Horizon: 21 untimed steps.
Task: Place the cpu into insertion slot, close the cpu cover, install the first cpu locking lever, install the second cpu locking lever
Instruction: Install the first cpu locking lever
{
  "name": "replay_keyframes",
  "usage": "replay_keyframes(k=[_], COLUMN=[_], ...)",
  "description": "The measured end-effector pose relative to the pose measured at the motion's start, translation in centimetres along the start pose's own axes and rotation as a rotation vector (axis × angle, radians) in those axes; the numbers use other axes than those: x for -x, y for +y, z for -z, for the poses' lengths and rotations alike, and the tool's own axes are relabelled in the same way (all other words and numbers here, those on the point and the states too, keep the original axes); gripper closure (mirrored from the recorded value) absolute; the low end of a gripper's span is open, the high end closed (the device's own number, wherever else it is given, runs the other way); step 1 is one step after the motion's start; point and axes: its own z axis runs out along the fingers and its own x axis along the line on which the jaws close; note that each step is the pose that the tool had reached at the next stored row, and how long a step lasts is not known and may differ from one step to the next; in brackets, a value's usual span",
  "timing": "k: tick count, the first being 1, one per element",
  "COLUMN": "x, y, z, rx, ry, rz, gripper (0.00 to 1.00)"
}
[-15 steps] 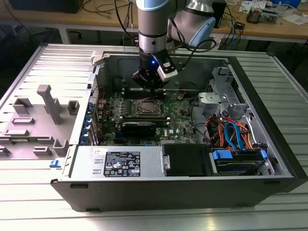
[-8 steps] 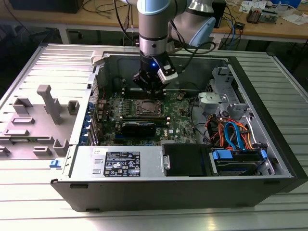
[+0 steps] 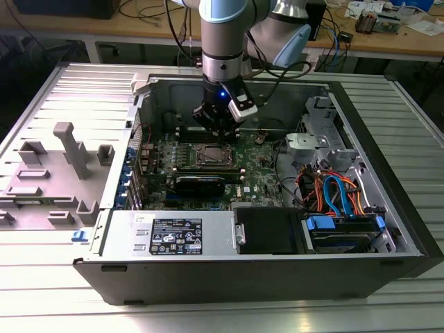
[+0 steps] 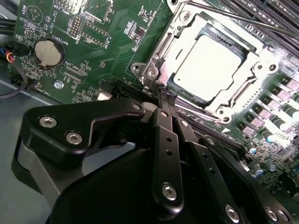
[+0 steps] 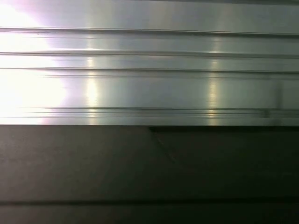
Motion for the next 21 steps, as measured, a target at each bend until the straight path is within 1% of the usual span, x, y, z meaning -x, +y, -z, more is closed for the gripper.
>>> replay_keyframes(k=[3, 9, 16, 21], x=[0.00, 0.02, -0.14, -0.15], y=[0.00, -0.01, -0.01, -0.13], z=[0.01, 0.28, 0.29, 0.29], rx=[0.0003, 0.0016, 0.0051, 0.0055], ry=[-0.0002, -0.0002, 0.0000, 0.0001], rz=[0.000, 0.000, 0.000, 0.000], gripper=[0.89, 0.89, 0.89, 0.89])
